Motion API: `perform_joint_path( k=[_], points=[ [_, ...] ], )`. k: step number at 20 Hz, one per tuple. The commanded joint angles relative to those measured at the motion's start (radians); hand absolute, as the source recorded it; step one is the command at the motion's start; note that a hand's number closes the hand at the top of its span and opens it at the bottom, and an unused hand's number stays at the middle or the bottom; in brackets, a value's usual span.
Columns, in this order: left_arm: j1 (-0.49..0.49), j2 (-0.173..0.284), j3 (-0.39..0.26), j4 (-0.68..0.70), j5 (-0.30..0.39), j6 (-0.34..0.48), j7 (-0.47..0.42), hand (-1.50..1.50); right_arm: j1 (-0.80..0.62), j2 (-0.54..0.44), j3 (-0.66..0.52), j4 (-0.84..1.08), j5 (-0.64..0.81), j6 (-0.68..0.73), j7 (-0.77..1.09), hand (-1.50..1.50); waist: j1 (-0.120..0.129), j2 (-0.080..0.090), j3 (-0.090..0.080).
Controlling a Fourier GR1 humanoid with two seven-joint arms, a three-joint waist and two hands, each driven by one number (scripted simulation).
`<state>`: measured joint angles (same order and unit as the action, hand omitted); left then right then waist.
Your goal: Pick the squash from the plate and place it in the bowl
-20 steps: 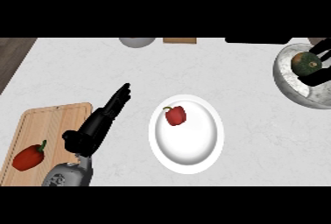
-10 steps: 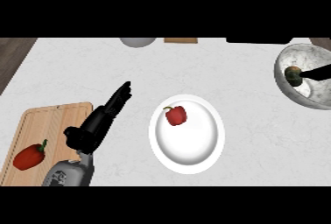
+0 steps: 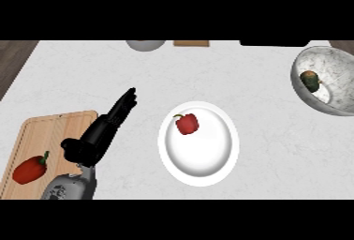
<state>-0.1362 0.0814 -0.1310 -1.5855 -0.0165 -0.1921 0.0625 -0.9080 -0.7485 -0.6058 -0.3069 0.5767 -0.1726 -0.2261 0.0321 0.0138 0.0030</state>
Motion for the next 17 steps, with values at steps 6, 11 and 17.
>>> perform_joint_path(
  k=[6,11,17],
  points=[
    [0.01,-0.01,0.004,0.004,-0.002,0.007,0.003,0.0,0.184,-0.182,-0.178,0.078,-0.163,0.089,-0.158,-1.5,-0.017,0.0,0.002],
    [0.029,-0.012,-0.011,-0.002,-0.016,0.005,-0.012,0.0,0.301,-0.261,-0.253,0.117,-0.235,0.204,-0.269,-1.5,-0.015,0.002,0.005],
    [0.029,-0.033,-0.024,0.031,-0.051,0.032,-0.041,0.0,0.411,-0.347,-0.294,0.15,-0.284,0.389,-0.333,-1.5,-0.023,0.0,0.005]
  ],
)
